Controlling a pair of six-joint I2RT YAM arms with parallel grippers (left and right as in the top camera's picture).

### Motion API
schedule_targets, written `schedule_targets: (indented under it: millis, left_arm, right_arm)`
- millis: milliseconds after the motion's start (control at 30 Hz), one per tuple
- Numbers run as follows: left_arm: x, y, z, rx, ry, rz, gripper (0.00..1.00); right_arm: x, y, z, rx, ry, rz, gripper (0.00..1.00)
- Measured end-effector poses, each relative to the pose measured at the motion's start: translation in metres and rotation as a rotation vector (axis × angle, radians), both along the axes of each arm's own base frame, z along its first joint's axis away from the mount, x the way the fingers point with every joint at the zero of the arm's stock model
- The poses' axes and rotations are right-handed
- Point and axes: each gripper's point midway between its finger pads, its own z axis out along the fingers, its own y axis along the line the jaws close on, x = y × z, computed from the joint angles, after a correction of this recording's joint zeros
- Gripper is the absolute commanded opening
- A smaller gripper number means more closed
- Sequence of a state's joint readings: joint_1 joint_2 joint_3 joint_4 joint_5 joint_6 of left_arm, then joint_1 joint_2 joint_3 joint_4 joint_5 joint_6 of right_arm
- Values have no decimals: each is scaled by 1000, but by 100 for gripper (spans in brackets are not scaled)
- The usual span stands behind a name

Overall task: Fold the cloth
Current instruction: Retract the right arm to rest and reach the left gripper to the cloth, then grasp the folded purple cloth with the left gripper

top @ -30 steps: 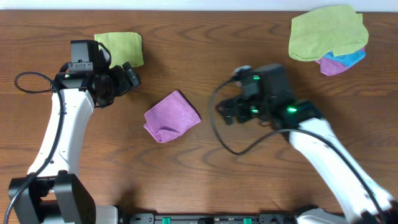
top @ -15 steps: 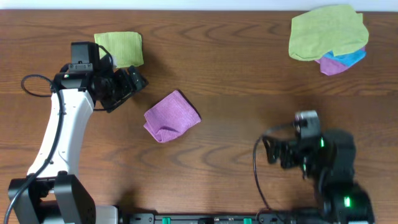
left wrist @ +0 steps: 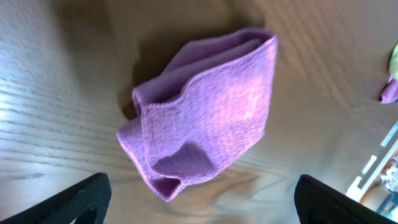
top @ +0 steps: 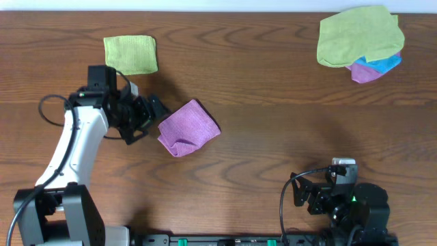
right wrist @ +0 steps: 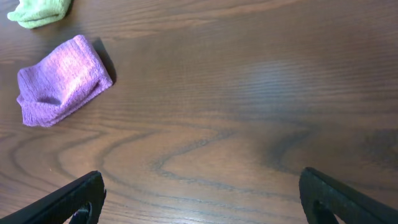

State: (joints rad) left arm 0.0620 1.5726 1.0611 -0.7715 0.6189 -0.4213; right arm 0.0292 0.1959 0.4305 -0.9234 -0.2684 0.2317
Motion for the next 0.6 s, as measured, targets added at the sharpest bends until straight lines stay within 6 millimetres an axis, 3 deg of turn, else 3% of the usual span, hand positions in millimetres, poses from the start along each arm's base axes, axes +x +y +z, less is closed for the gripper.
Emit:
schedule_targets:
  millis: [367,600]
  left_arm:
    - [-28,-16,-54,-114,36,44,95]
    - [-35,-28,-70,-230,29,127,95]
  right_arm:
    - [0,0,0,5,1,-4,99]
    - [0,0,0,7,2,-6,99]
